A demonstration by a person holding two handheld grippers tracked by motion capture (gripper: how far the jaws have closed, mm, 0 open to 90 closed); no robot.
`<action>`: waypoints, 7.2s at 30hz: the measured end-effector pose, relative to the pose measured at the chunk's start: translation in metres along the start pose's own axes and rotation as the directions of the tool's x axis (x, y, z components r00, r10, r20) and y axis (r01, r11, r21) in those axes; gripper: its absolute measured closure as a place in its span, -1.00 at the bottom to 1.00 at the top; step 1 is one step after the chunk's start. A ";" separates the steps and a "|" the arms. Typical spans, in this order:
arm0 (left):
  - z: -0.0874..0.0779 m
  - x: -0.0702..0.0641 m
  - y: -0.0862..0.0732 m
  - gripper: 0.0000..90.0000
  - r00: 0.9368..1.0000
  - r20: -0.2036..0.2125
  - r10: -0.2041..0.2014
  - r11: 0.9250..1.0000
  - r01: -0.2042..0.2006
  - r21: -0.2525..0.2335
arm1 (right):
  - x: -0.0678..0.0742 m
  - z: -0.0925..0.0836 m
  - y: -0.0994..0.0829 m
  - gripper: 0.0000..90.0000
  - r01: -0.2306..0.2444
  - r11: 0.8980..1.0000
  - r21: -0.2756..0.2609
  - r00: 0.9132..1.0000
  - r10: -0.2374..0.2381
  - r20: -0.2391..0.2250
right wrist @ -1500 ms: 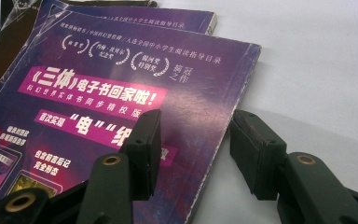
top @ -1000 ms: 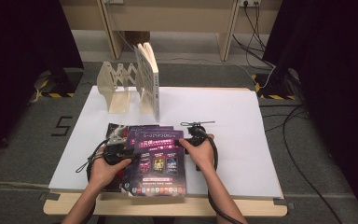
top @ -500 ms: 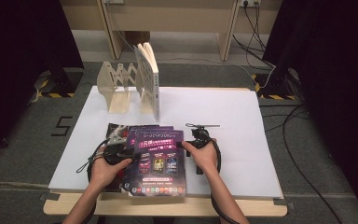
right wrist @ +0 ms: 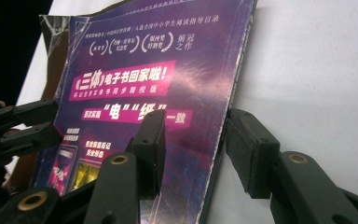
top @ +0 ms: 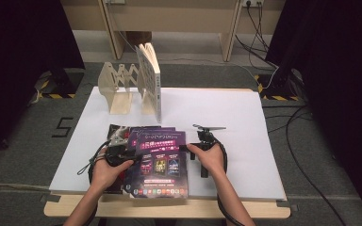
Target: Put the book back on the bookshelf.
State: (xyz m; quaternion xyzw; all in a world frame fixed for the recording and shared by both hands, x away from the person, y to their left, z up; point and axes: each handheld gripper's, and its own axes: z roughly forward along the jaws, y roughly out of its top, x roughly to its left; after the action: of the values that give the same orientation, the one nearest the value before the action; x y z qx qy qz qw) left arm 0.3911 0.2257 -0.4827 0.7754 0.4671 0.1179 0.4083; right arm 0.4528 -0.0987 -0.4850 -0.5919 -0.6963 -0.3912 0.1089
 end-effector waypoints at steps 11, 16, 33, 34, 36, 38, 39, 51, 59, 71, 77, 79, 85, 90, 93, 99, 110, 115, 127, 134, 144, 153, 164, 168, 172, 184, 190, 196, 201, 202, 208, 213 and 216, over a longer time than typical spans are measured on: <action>0.000 -0.002 0.001 0.24 1.000 -0.010 -0.002 1.000 0.003 0.003 | -0.004 -0.004 0.000 0.33 -0.017 0.997 0.070 0.999 0.020 -0.041; 0.000 -0.001 0.001 0.24 1.000 -0.003 -0.001 1.000 0.001 0.006 | -0.006 -0.005 0.001 0.47 -0.037 0.992 0.124 0.997 0.044 -0.056; 0.000 -0.001 0.000 0.22 1.000 -0.006 -0.010 1.000 0.010 -0.005 | 0.010 0.006 0.006 0.34 0.075 0.989 0.129 0.997 -0.072 -0.028; 0.000 -0.001 0.000 0.22 1.000 -0.006 -0.010 1.000 0.010 -0.005 | 0.009 0.006 0.006 0.36 0.076 0.989 0.126 0.997 -0.073 -0.030; 0.000 -0.001 0.000 0.22 1.000 -0.009 -0.008 1.000 0.008 -0.002 | 0.008 0.004 0.005 0.48 0.098 0.990 0.104 0.995 -0.095 -0.039; 0.000 -0.001 0.000 0.21 1.000 -0.011 -0.009 1.000 0.009 -0.001 | 0.008 0.000 0.005 0.62 0.099 0.991 0.086 0.994 -0.094 -0.061; 0.000 -0.001 0.000 0.21 1.000 -0.012 -0.010 1.000 0.010 -0.001 | 0.010 -0.002 0.006 0.67 0.100 0.991 0.085 0.993 -0.094 -0.073; 0.000 -0.001 -0.001 0.19 1.000 -0.009 -0.017 1.000 0.017 -0.007 | 0.025 -0.014 0.008 0.82 0.136 0.989 0.066 0.986 -0.128 -0.104; 0.000 -0.001 -0.001 0.15 1.000 -0.005 -0.020 1.000 0.020 -0.009 | 0.030 -0.017 0.006 0.83 0.151 0.987 0.046 0.984 -0.146 -0.102; 0.000 -0.002 -0.001 0.09 1.000 -0.006 -0.019 1.000 0.019 -0.009 | 0.034 -0.022 0.004 0.85 0.170 0.984 0.045 0.978 -0.163 -0.127; -0.003 0.002 -0.001 0.00 0.999 0.002 -0.038 0.999 0.038 -0.019 | 0.038 -0.024 0.004 0.88 0.142 0.990 0.007 0.977 -0.139 -0.164; -0.005 0.003 -0.001 -0.04 0.999 -0.004 -0.046 0.998 0.046 -0.033 | 0.042 -0.025 0.005 0.88 0.144 0.990 -0.005 0.975 -0.143 -0.170; -0.016 0.004 0.003 -0.09 0.998 -0.007 -0.065 0.994 0.064 -0.089 | 0.050 -0.029 0.005 0.89 0.162 0.986 -0.038 0.970 -0.166 -0.177; -0.022 0.003 0.006 -0.11 0.998 -0.006 -0.070 0.991 0.069 -0.117 | 0.058 -0.034 0.007 0.89 0.176 0.983 -0.059 0.969 -0.184 -0.165; -0.025 0.003 0.008 -0.13 0.997 -0.005 -0.074 0.989 0.073 -0.127 | 0.066 -0.037 0.009 0.89 0.189 0.978 -0.085 0.967 -0.201 -0.159; -0.030 0.005 0.009 -0.16 0.996 -0.007 -0.084 0.987 0.082 -0.141 | 0.085 -0.042 0.010 0.89 0.250 0.957 -0.143 0.956 -0.268 -0.123; -0.041 0.009 0.012 -0.20 0.994 -0.015 -0.104 0.979 0.100 -0.178 | 0.109 -0.044 0.019 0.89 0.302 0.927 -0.223 0.943 -0.324 -0.071; -0.043 0.011 0.012 -0.20 0.994 -0.017 -0.110 0.977 0.105 -0.183 | 0.119 -0.046 0.024 0.89 0.322 0.909 -0.266 0.938 -0.344 -0.039; -0.046 0.013 0.013 -0.20 0.993 -0.020 -0.118 0.974 0.112 -0.196 | 0.131 -0.042 0.032 0.89 0.353 0.872 -0.339 0.928 -0.373 0.007; -0.045 0.015 0.012 -0.20 0.992 -0.021 -0.121 0.975 0.115 -0.192 | 0.134 -0.041 0.036 0.89 0.361 0.856 -0.370 0.925 -0.379 0.026; -0.046 0.014 0.014 -0.17 0.992 -0.018 -0.123 0.970 0.117 -0.212 | 0.143 -0.038 0.040 0.89 0.380 0.839 -0.389 0.917 -0.396 0.042; -0.047 0.014 0.015 -0.18 0.989 0.002 -0.148 0.963 0.144 -0.230 | 0.149 -0.036 0.043 0.89 0.389 0.819 -0.422 0.912 -0.406 0.053; -0.045 0.015 0.014 -0.17 0.989 -0.004 -0.150 0.964 0.145 -0.224 | 0.152 -0.032 0.048 0.89 0.391 0.799 -0.457 0.909 -0.412 0.058; -0.046 0.014 0.015 -0.16 0.990 -0.004 -0.144 0.964 0.139 -0.227 | 0.155 -0.032 0.052 0.89 0.391 0.793 -0.468 0.908 -0.414 0.058; -0.045 0.013 0.015 -0.15 0.989 0.002 -0.148 0.964 0.144 -0.224 | 0.158 -0.032 0.056 0.89 0.387 0.787 -0.481 0.909 -0.412 0.057; -0.046 0.013 0.015 -0.15 0.988 0.006 -0.153 0.962 0.150 -0.228 | 0.165 -0.028 0.063 0.89 0.379 0.756 -0.534 0.908 -0.415 0.056; -0.047 0.012 0.016 -0.10 0.984 0.023 -0.175 0.959 0.176 -0.224 | 0.168 -0.027 0.065 0.89 0.377 0.749 -0.545 0.908 -0.414 0.059; -0.048 0.010 0.018 -0.14 0.985 0.015 -0.171 0.956 0.169 -0.238 | 0.169 -0.028 0.065 0.89 0.371 0.740 -0.561 0.909 -0.414 0.054; -0.052 0.005 0.028 -0.14 0.985 0.038 -0.167 0.950 0.171 -0.260 | 0.169 -0.029 0.063 0.89 0.371 0.721 -0.586 0.906 -0.418 0.059; -0.053 0.003 0.032 -0.14 0.986 0.041 -0.163 0.950 0.168 -0.265 | 0.168 -0.029 0.063 0.89 0.373 0.716 -0.590 0.905 -0.421 0.062; -0.056 -0.013 0.064 -0.23 0.990 0.063 -0.124 0.946 0.137 -0.292 | 0.164 -0.028 0.062 0.89 0.380 0.718 -0.583 0.907 -0.412 0.083; -0.050 -0.024 0.087 -0.41 0.986 0.110 -0.123 0.942 0.151 -0.301 | 0.167 -0.027 0.057 0.89 0.412 0.723 -0.554 0.895 -0.435 0.098; -0.046 -0.029 0.098 -0.47 0.993 0.062 -0.102 0.947 0.116 -0.301 | 0.165 -0.026 0.055 0.89 0.409 0.731 -0.547 0.897 -0.431 0.096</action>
State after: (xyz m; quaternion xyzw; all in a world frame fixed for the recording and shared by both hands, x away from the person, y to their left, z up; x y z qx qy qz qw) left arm 0.4115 0.2032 -0.3746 0.6787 0.4761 0.1481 0.5391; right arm 0.4493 0.0059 -0.3433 -0.4173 -0.6661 -0.6009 -0.1453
